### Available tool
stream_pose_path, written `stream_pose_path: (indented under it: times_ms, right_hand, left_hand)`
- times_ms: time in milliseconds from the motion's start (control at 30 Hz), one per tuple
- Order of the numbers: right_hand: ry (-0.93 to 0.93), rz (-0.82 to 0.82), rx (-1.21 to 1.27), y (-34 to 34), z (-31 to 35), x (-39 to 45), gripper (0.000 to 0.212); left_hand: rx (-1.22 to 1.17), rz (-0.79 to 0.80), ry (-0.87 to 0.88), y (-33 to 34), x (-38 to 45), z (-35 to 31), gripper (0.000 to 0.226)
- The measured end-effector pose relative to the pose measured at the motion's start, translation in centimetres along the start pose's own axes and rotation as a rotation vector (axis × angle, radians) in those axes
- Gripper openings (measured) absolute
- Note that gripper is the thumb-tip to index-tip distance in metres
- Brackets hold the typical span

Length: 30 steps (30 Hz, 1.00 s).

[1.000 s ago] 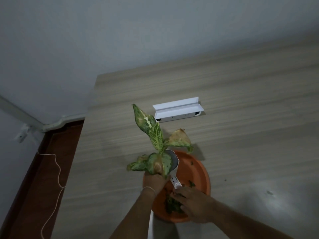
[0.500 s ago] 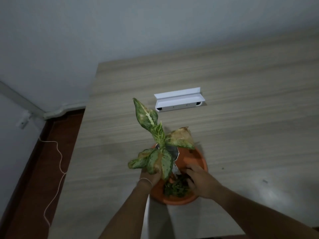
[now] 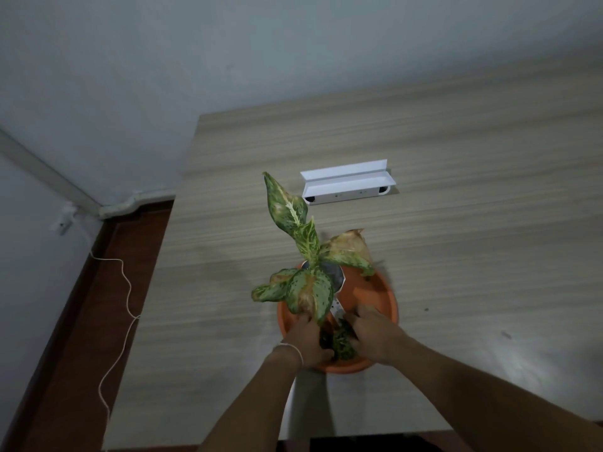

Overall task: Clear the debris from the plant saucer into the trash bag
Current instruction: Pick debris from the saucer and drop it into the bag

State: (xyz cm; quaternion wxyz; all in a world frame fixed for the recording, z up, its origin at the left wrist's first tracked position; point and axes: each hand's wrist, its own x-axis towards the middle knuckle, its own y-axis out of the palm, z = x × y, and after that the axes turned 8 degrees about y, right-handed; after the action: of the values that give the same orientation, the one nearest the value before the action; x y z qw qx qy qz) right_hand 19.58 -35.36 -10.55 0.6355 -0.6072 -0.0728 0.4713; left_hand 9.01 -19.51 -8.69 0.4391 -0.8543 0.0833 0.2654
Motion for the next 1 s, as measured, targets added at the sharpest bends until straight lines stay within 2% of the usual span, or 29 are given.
stream_pose_path:
  times_ms: [167,233,400,533,700,800,1000]
  right_hand:
    - [-0.045,0.015,-0.092,0.6,0.9,0.3,0.062]
    - [-0.066,0.015,-0.137,0.7,1.3,0.3,0.064]
    - [-0.076,0.023,-0.138,0.7,2.0,0.5,0.038]
    - [-0.071,0.039,-0.039,0.5,1.9,0.6,0.028]
    - [-0.026,-0.004,0.08,0.0,0.8,1.0,0.031]
    - [0.014,-0.06,0.168,1.1,-0.6,2.5,0.038]
    - [0.002,-0.163,0.281,-1.1,-0.2,1.3,0.027]
  left_hand:
    - [0.096,-0.013,0.047,0.8,0.4,-0.4,0.038]
    - [0.125,-0.036,0.059,1.2,0.5,-0.7,0.028]
    - [0.171,-0.104,0.022,1.6,0.6,-1.0,0.028]
    - [0.073,-0.18,-0.064,1.9,0.1,-1.0,0.029]
    - [-0.152,-0.284,-0.17,1.4,-0.3,-1.1,0.027]
    - [-0.312,-0.408,-0.225,0.9,-0.3,-1.4,0.023]
    - [-0.294,-0.525,-0.232,-0.2,-1.4,-2.3,0.012]
